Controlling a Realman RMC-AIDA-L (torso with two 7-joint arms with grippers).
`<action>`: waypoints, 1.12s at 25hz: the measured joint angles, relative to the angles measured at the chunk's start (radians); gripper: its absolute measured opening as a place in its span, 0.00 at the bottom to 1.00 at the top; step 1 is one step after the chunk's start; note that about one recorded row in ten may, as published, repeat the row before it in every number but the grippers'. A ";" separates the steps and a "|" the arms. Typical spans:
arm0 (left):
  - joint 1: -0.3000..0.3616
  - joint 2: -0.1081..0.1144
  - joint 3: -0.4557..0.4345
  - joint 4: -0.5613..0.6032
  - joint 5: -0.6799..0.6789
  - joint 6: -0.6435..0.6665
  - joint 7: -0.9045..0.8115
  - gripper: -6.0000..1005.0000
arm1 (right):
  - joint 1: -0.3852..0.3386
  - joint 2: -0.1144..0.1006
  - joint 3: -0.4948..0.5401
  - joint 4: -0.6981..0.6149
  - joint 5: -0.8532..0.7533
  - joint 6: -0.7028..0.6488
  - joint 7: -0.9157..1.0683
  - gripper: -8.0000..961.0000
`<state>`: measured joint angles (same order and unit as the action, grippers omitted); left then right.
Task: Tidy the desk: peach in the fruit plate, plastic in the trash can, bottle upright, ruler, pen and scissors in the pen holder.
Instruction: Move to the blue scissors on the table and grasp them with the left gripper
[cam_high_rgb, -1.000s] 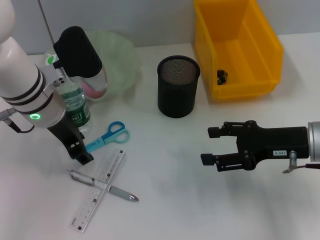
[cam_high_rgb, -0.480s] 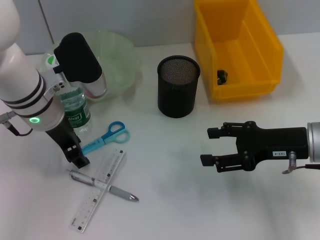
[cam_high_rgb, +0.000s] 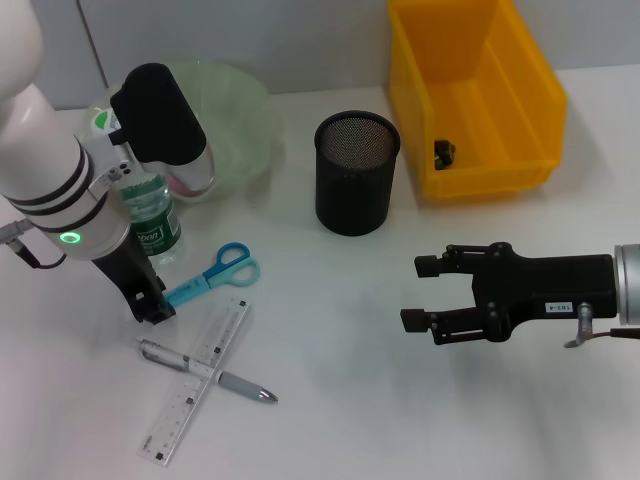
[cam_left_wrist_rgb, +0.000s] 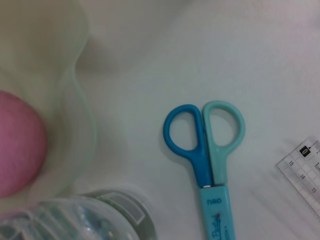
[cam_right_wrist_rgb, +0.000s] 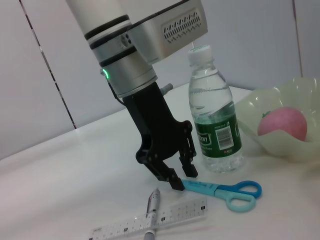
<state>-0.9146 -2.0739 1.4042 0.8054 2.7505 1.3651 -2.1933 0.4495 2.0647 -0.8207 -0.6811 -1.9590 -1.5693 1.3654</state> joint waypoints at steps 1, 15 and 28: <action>0.000 0.000 0.000 0.000 0.001 0.000 0.001 0.36 | 0.000 0.000 0.000 0.000 0.000 0.000 0.000 0.85; -0.003 0.000 -0.001 -0.014 0.016 0.000 0.001 0.33 | 0.000 0.003 0.000 0.003 0.000 0.000 0.000 0.85; -0.010 0.000 -0.002 -0.035 0.015 0.000 0.010 0.32 | -0.002 0.007 0.000 0.006 0.000 0.000 -0.001 0.85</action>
<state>-0.9249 -2.0740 1.4027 0.7704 2.7658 1.3652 -2.1832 0.4479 2.0712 -0.8206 -0.6751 -1.9588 -1.5693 1.3644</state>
